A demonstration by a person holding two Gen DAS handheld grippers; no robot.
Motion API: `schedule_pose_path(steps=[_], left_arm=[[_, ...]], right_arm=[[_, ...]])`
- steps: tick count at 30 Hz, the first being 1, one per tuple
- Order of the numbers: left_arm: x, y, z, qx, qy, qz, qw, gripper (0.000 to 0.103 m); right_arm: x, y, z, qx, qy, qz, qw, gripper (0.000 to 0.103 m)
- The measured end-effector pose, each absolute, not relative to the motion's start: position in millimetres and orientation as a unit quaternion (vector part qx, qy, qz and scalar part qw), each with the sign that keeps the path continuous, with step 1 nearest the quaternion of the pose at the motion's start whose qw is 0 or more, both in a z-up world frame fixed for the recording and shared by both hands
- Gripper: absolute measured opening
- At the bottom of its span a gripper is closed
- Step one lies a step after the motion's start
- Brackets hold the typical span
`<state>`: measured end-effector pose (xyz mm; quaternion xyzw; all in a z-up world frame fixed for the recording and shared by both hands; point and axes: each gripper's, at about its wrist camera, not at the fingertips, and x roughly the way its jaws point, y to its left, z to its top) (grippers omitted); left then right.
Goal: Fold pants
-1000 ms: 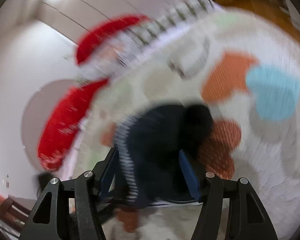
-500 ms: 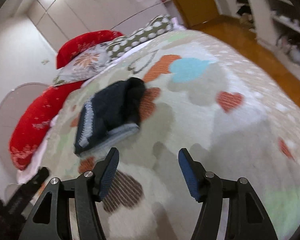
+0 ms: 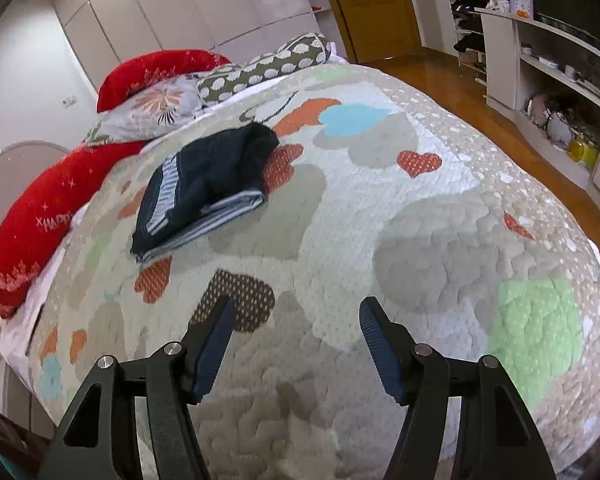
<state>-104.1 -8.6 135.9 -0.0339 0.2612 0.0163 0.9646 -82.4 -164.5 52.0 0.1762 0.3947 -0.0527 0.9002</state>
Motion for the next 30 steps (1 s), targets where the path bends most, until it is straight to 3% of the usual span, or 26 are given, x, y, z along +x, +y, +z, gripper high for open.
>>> schedule_pose_path(steps=[7,19,30], left_arm=[[-106,-6,132,-0.046,0.267,0.015,0.962,0.091],[-78,17,96,-0.087,0.343,0.035,0.935,0.091],[-92,-13,111,-0.04,0.322,0.024,0.946,0.091]], right_arm=[[-91,-154,51,0.155,0.398,-0.056,0.902,0.069],[-84,-155,47,0.133,0.381,-0.073,0.912,0.07],[-96,-178,52,0.168,0.368,-0.082,0.911,0.071]])
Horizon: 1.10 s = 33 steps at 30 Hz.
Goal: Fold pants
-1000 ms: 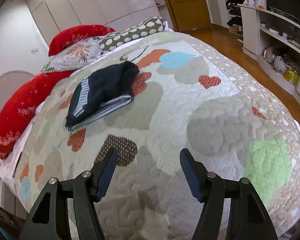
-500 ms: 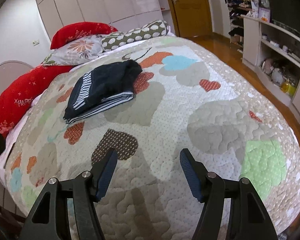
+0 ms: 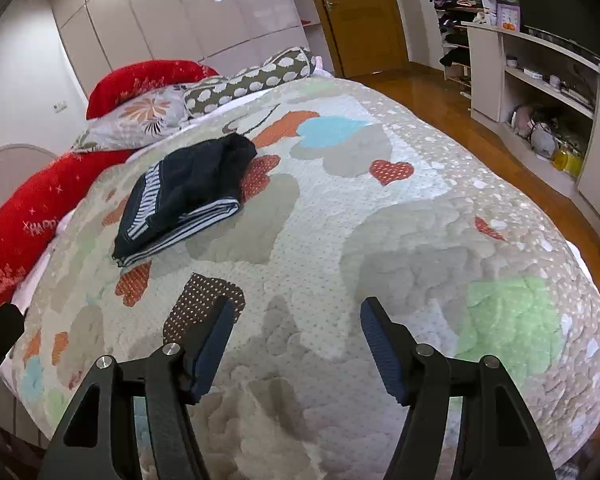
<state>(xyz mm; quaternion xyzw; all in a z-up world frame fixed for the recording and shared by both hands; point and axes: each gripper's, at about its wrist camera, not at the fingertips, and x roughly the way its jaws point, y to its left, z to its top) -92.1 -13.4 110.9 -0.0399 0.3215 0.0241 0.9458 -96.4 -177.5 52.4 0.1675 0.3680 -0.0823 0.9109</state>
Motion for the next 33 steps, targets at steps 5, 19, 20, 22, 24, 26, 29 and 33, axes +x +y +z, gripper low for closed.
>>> schedule_pose_path(steps=[5,19,20,22,24,26,29,33], left_arm=[[-90,-28,113,-0.016,0.324,0.021,0.946,0.091],[-86,-29,101,-0.02,0.348,0.024,0.937,0.091],[-85,-28,99,-0.023,0.351,0.024,0.936,0.091],[-85,-24,99,-0.028,0.354,0.025,0.935,0.091],[-87,-19,101,-0.033,0.348,0.028,0.937,0.091],[-89,-14,105,-0.037,0.34,0.032,0.939,0.091],[-90,-11,107,-0.043,0.335,0.034,0.941,0.091],[-89,-13,106,-0.039,0.34,0.029,0.939,0.091]], right_arm=[[-104,-187,55,0.179,0.353,-0.087,0.914,0.072],[-102,-188,43,0.179,0.363,-0.091,0.91,0.072],[-101,-187,42,0.176,0.366,-0.09,0.91,0.072],[-101,-185,40,0.17,0.371,-0.092,0.908,0.072],[-100,-183,37,0.164,0.378,-0.097,0.906,0.072],[-99,-181,37,0.164,0.382,-0.096,0.905,0.072],[-100,-176,40,0.153,0.375,-0.093,0.91,0.072],[-102,-170,43,0.135,0.365,-0.086,0.917,0.074]])
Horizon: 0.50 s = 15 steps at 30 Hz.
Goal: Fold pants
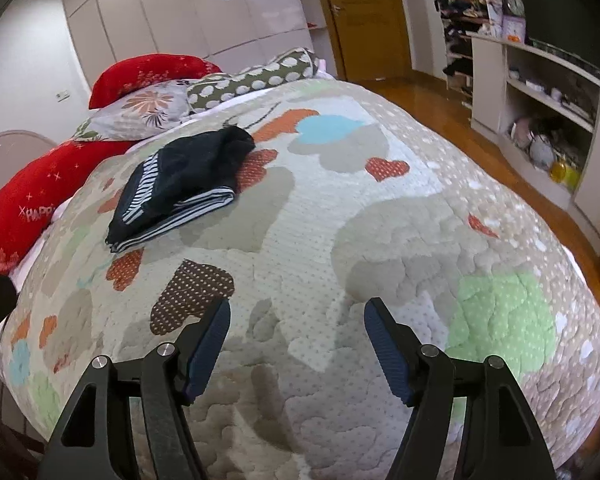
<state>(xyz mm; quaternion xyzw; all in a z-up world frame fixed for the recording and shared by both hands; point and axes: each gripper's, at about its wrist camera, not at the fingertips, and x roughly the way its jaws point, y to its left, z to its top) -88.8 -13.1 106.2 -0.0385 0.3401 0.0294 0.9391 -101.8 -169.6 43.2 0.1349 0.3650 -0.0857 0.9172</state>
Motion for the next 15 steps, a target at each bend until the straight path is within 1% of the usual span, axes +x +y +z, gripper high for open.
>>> schedule_pose_path(steps=[7,15], left_arm=[[-90.3,-13.1,108.4,-0.037,0.333,0.032,0.942,0.091],[-93.6,-7.4,112.7,-0.039,0.316,0.035,0.947,0.091]], right_arm=[[-102.0,-175.0,40.7,0.147,0.371,-0.095,0.912,0.075],[-101.7,-170.3,40.9,0.133,0.375,-0.096,0.912,0.075]])
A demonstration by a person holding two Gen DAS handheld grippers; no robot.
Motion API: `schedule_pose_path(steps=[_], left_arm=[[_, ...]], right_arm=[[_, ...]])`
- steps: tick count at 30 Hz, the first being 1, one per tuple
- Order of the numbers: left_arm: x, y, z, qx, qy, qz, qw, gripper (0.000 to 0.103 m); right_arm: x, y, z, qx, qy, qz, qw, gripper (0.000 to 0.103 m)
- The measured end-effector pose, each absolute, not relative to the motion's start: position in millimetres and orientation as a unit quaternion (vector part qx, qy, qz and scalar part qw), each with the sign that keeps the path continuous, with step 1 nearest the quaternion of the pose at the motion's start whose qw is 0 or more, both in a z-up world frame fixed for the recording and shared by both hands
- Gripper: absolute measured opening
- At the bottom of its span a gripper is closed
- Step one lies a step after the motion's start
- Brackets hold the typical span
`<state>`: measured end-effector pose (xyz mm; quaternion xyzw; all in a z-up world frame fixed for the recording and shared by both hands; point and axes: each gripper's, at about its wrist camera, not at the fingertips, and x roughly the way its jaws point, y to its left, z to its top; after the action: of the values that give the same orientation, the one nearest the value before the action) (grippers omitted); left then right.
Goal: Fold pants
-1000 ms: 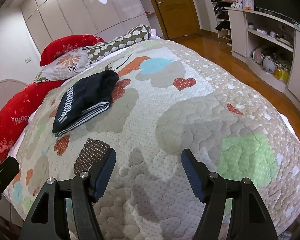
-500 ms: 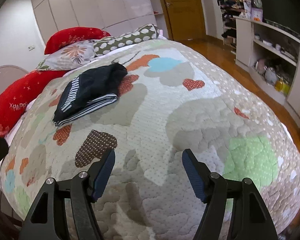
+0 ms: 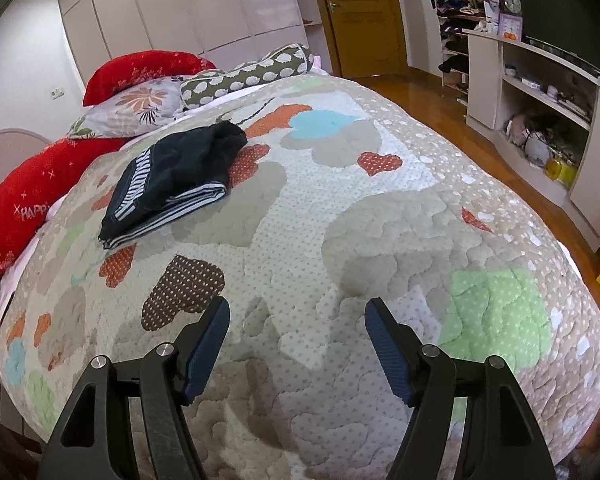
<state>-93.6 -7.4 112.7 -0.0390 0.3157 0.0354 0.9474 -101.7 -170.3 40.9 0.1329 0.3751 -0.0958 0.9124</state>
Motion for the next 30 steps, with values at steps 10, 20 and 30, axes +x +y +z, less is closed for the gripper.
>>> schedule_pose_path(steps=[10,20,30], left_arm=[[-85,5,98,-0.047,0.352,0.034,0.934,0.091],[-79,3,86,-0.043,0.38,0.03,0.923,0.091],[-77,3,83,-0.044,0.387,0.027,0.921,0.091]], right_arm=[[-99,-156,40,0.102,0.382,-0.098,0.913,0.075],[-99,-153,39,0.094,0.385,-0.094,0.913,0.076],[-99,-154,36,0.092,0.388,-0.094,0.912,0.076]])
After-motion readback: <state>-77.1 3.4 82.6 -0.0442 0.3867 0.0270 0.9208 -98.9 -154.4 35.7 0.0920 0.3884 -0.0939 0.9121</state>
